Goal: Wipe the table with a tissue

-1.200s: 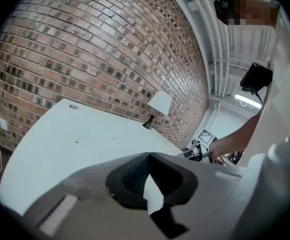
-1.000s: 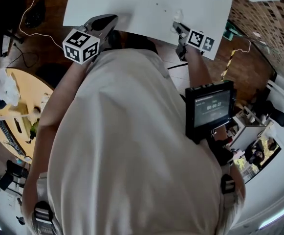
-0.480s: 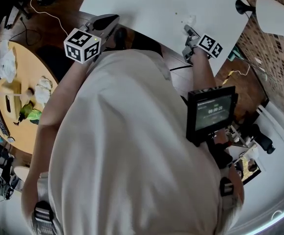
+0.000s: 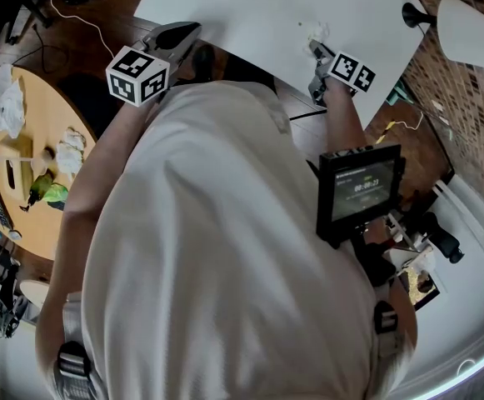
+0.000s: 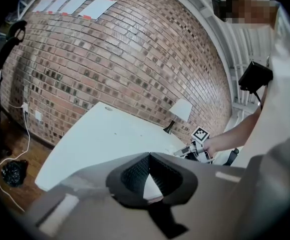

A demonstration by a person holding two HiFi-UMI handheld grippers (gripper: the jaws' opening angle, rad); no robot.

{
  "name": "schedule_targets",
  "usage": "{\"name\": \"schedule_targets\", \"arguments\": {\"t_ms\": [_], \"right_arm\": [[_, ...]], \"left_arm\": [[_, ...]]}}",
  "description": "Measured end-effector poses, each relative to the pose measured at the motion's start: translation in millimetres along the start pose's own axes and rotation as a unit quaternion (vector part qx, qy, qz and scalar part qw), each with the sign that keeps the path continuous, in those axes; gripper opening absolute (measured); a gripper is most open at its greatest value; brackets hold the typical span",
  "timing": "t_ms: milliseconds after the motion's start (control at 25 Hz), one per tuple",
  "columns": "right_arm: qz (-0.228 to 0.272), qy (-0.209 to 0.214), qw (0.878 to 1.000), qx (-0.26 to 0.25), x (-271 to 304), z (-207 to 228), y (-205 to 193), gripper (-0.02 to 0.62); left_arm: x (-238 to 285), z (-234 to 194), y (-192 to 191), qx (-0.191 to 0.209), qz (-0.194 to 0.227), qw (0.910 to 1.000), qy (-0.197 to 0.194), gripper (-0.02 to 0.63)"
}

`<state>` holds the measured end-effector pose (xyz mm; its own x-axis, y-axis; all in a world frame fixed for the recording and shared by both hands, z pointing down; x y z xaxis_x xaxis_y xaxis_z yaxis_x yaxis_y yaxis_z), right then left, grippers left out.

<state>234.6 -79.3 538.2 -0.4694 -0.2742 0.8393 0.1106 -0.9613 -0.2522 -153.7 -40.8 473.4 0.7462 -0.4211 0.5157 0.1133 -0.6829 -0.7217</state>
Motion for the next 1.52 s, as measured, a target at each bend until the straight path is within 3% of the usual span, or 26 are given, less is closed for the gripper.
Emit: {"name": "schedule_targets", "arguments": {"t_ms": [200,400,640,800,840,920,1040,1120,1200,1280,1520], "right_arm": [[-0.065,-0.010,0.994,-0.088,7.3,-13.4,-1.4,0.026],[-0.109,-0.015,0.978,-0.178,14.8,-31.1,-14.5,0.026],[-0.190,0.018,0.939,-0.287,12.1,-42.4,-35.7,0.026],[-0.206,0.042,0.920,-0.331,7.9,-41.2,-45.7,0.026],[-0.196,0.045,0.922,-0.332,4.4,-38.7,-46.1,0.026],[-0.149,0.054,0.940,-0.302,-6.7,-29.6,-43.8,0.026],[-0.062,0.083,0.977,-0.185,-24.9,-7.5,-40.4,0.026],[-0.030,0.088,0.990,-0.110,-32.0,8.0,-45.2,0.026],[-0.022,0.075,0.995,-0.062,-33.7,20.1,-53.4,0.026],[-0.023,0.059,0.997,-0.049,-29.4,23.4,-60.2,0.026],[-0.027,0.009,0.996,-0.082,-10.4,3.1,-51.7,0.026]], "left_arm": [[4.4,0.6,4.4,0.008,0.000,0.9999,-0.007,0.006],[5.5,-0.4,2.1,0.006,-0.003,0.9999,-0.009,0.006],[18.2,9.8,13.3,0.017,-0.010,0.9996,-0.020,0.006],[27.7,14.4,22.1,0.028,-0.014,0.9990,-0.032,0.006],[29.4,15.3,23.8,0.030,-0.014,0.9988,-0.034,0.006],[32.0,15.2,25.2,0.032,-0.016,0.9986,-0.038,0.006],[35.3,11.1,23.1,0.031,-0.020,0.9985,-0.040,0.006],[37.8,10.3,22.3,0.032,-0.023,0.9983,-0.044,0.006],[41.5,12.5,23.6,0.035,-0.025,0.9978,-0.050,0.006],[44.8,15.3,25.6,0.040,-0.027,0.9974,-0.054,0.006],[46.9,16.9,25.0,0.041,-0.033,0.9971,-0.056,0.006]]}}
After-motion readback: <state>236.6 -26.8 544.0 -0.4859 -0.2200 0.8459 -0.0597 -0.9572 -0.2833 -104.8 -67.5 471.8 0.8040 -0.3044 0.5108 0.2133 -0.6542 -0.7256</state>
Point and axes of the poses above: the fingertips, and each gripper's own axes: x forward along the fingers, z to its right, y out of its top, the point moved 8 cm from there along -x, backward along the fingers, and after that the axes turned 11 degrees about -z, right-handed, at the moved point
